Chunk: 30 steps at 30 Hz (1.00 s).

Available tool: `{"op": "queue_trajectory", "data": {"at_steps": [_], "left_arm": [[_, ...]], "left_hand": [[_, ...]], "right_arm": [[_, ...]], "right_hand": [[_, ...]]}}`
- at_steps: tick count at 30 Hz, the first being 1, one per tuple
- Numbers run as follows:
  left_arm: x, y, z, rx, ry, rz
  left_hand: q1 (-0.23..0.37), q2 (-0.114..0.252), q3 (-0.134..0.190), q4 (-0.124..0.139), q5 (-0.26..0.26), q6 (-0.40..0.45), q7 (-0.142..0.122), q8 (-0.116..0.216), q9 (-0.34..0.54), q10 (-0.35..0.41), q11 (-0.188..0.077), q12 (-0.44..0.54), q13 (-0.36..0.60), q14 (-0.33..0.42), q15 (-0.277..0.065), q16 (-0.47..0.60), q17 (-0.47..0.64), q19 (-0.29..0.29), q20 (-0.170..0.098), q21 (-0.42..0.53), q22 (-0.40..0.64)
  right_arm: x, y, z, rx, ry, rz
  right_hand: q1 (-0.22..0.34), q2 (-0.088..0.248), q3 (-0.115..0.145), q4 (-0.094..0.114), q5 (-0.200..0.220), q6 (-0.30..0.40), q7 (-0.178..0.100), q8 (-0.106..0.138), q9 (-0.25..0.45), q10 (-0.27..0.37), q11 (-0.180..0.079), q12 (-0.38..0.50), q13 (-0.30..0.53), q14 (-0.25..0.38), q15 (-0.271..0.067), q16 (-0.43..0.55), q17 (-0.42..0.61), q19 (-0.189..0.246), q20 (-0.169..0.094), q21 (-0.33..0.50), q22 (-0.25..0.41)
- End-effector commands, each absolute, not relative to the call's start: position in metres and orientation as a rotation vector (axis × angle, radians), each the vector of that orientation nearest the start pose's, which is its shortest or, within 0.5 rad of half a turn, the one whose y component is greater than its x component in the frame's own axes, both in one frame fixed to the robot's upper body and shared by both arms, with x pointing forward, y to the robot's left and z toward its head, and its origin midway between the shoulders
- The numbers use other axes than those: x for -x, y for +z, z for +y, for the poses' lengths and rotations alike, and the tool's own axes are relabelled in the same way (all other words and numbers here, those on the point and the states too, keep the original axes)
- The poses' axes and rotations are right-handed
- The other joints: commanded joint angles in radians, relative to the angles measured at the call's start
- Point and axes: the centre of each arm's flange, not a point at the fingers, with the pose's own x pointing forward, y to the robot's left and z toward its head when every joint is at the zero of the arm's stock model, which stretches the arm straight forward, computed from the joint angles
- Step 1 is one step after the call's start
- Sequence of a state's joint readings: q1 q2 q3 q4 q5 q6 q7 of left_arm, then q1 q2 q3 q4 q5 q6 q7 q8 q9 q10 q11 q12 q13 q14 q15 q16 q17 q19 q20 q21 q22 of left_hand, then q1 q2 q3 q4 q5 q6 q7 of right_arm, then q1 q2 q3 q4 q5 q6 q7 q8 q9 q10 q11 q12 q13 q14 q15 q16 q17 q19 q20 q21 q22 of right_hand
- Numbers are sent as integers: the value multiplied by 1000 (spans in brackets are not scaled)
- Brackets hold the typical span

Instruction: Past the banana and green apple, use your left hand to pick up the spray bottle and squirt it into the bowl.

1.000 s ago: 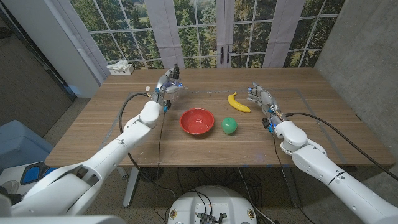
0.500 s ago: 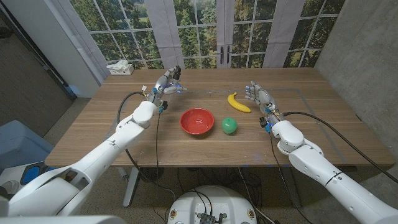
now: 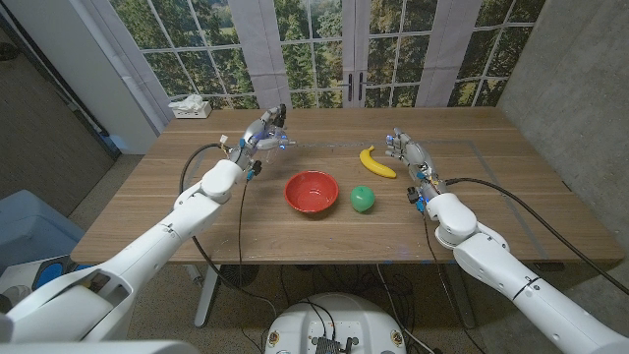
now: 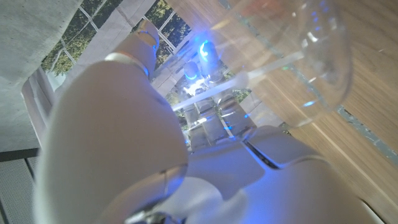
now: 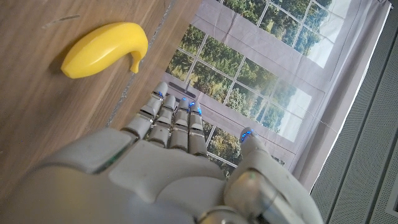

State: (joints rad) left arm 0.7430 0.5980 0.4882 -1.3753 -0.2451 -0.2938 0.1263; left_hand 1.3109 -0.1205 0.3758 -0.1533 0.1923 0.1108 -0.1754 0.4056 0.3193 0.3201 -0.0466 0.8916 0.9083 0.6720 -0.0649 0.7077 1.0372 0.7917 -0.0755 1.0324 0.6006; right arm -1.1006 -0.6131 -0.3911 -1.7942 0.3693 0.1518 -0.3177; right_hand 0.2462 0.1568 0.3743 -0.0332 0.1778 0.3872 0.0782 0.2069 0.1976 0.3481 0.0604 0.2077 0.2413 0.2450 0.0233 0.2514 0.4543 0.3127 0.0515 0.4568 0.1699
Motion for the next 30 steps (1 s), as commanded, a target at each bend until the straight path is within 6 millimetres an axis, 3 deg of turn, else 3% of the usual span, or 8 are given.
{"op": "queue_trajectory", "data": {"at_steps": [1, 8, 11, 19, 30], "left_arm": [[-623, 27, 254, -385, -187, -826], [-622, 30, 252, -373, -206, -841], [-622, 31, 250, -376, -216, -836], [-617, 29, 245, -377, -264, -800], [-599, 14, 249, -376, -311, -765]], "left_hand": [[306, 312, 11, 0, -2, 25, 19, 14, 6, 19, -1, 8, 1, -4, -108, 7, 5, 3, -144, 11, 6], [307, 309, 18, -3, -5, 118, 49, 60, 19, 26, -2, 17, -1, -11, -108, 15, 7, 1, -147, 19, 2], [307, 309, 19, -3, -6, 125, 49, 66, 23, 25, 0, 20, 1, -12, -106, 16, 6, 2, -147, 21, 2], [307, 305, 24, -6, -9, 174, 102, 102, 44, 22, 9, 27, 2, -11, -109, 16, -5, -6, -148, 27, -1], [308, 302, 29, -10, -11, 181, 86, 123, 68, 27, 9, 30, -9, 0, -109, 16, -15, -11, -149, 36, -1]], "right_arm": [[-547, -45, -221, 188, 85, -681], [-542, -45, -223, 194, 66, -686], [-540, -46, -223, 194, 57, -687], [-528, -47, -225, 199, 22, -700], [-522, -50, -226, 189, -1, -700]], "right_hand": [[-7, 3, 6, 1, -2, 4, -9, 0, 1, 2, -5, 2, 2, 8, 1, 5, 1, 12, 2, -3, 5], [-8, 2, 7, 0, -2, 2, -11, -1, 1, 2, -7, 2, 1, 7, 2, 4, 0, 13, 2, -5, 5], [-8, 2, 7, -1, -1, 2, -12, -1, 1, 2, -6, 2, 1, 8, 1, 4, 0, 13, 2, -7, 5], [-9, 2, 8, -2, -2, 1, -14, -2, 1, 1, -7, 2, 0, 7, 0, 4, -1, 14, 2, -9, 5], [-9, 0, 9, -4, -2, 1, -13, -2, 1, 1, -7, 2, -2, 7, 0, 4, -2, 15, 2, -13, 5]]}}
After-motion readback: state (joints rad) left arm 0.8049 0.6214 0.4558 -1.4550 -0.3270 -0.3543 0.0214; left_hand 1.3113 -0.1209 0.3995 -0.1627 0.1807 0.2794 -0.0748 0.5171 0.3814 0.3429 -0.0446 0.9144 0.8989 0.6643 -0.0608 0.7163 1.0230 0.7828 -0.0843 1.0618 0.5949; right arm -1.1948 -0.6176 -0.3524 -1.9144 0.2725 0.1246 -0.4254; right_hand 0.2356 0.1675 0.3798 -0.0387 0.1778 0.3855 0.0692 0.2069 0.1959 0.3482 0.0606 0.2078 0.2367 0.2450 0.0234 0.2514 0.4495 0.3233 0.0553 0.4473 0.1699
